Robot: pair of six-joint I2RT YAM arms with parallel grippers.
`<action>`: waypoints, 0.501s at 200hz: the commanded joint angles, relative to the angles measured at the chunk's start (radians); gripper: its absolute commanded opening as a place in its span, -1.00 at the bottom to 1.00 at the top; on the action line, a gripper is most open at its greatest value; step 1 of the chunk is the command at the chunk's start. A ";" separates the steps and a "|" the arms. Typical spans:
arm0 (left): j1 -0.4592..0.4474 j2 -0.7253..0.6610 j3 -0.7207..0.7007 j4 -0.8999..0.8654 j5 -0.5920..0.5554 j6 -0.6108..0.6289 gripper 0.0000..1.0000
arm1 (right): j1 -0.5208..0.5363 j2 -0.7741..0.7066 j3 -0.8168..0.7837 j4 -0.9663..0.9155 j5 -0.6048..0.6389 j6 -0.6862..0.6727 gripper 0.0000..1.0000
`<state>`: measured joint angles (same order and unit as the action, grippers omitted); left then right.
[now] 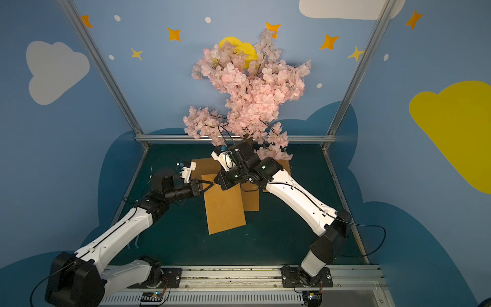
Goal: Open the file bag
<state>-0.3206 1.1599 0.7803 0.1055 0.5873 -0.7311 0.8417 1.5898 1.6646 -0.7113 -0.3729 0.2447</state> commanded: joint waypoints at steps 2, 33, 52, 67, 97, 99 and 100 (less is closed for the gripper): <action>0.016 0.004 0.053 0.057 -0.038 -0.026 -0.95 | 0.003 -0.081 -0.083 0.036 0.011 0.032 -1.00; 0.046 -0.010 0.078 0.065 -0.015 -0.048 -0.95 | -0.034 -0.180 -0.170 0.015 0.075 0.039 -1.00; 0.064 -0.038 0.070 0.064 -0.002 -0.058 -0.95 | -0.080 -0.234 -0.210 0.007 0.093 0.035 -1.00; 0.077 -0.065 0.053 0.075 0.006 -0.075 -0.95 | -0.125 -0.256 -0.223 -0.015 0.108 0.026 -1.00; 0.099 -0.113 0.016 0.108 0.007 -0.117 -0.95 | -0.202 -0.262 -0.225 -0.031 0.103 0.010 -1.00; 0.100 -0.117 0.014 0.109 0.006 -0.117 -0.95 | -0.206 -0.261 -0.224 -0.031 0.103 0.009 -1.00; 0.100 -0.120 0.014 0.109 0.006 -0.118 -0.95 | -0.207 -0.261 -0.224 -0.032 0.102 0.009 -1.00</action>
<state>-0.2348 1.0859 0.8188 0.1646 0.5774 -0.8139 0.6720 1.3354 1.4487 -0.7181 -0.2871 0.2707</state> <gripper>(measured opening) 0.048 0.046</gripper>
